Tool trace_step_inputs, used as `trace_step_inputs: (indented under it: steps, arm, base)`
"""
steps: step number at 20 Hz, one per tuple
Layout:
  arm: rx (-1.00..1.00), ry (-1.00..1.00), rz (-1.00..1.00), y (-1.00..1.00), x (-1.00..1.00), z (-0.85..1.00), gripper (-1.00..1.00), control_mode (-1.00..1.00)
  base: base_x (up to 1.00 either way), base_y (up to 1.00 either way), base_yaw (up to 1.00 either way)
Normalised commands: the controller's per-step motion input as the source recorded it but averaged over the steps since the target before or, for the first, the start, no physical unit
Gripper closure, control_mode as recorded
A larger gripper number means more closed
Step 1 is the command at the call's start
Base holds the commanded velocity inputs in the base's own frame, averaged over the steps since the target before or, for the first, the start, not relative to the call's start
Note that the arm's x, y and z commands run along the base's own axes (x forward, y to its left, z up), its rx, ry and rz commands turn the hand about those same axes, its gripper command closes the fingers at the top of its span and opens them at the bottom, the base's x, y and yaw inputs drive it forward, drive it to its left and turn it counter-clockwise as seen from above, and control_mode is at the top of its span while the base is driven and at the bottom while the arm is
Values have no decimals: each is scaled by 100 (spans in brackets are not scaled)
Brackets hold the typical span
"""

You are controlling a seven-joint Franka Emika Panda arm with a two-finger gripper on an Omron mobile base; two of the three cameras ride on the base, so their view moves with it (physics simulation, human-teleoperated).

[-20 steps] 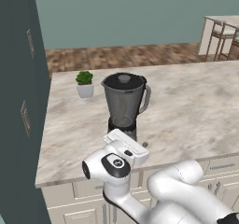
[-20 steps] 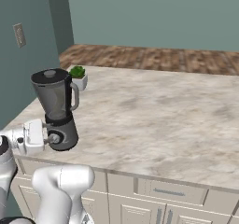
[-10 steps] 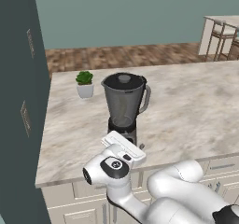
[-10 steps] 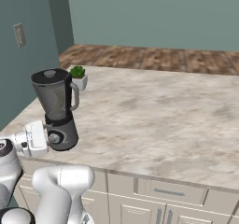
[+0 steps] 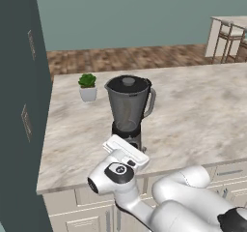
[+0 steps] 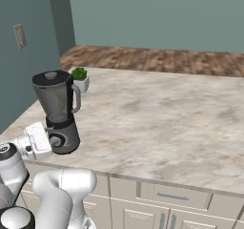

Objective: Open the blender lid, put the banana in the blender, close the lid, and start the blender.

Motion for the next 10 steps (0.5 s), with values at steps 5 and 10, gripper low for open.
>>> trace_step_inputs:
  steps: [5,10]
  arm:
    - [0,-4,11,0,19,-8,-100,-100]
    - [0,-9,14,-5,17,-1,-100,-100]
  base:
    - [0,0,0]
    - [0,0,0]
